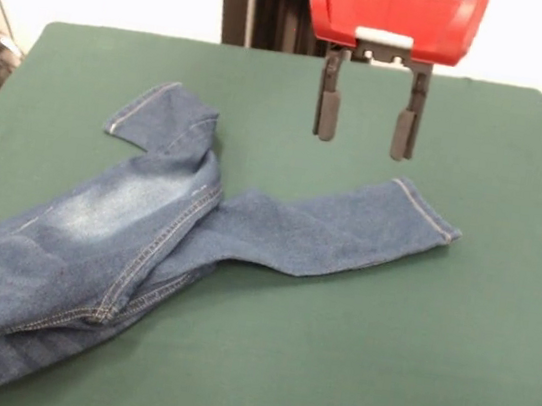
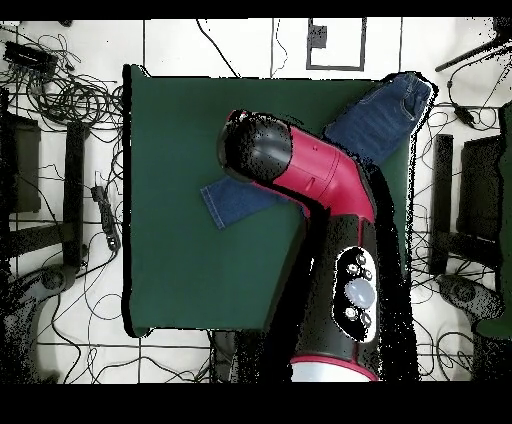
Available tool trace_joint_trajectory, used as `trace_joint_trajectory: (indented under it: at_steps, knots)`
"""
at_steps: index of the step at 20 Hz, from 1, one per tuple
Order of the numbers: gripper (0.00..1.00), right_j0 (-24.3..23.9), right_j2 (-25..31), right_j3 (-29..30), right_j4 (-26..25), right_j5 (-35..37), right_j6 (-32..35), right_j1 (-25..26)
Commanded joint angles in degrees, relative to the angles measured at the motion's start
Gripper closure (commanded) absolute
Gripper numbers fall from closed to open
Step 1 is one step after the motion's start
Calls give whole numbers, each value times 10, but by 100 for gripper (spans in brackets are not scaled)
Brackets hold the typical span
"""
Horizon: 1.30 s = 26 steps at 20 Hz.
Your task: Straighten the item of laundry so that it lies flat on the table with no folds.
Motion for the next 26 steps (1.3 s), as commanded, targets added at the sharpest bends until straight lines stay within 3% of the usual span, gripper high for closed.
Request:
trace_joint_trajectory:
  at_steps: [1, 7, 26]
  knots:
    - [0, 25, 84, 72, 52, -34, 159, 32]
    - [0, 49, 49, 47, 28, -15, 145, 46]
    - [0, 46, 65, 76, 42, -24, 142, 83]
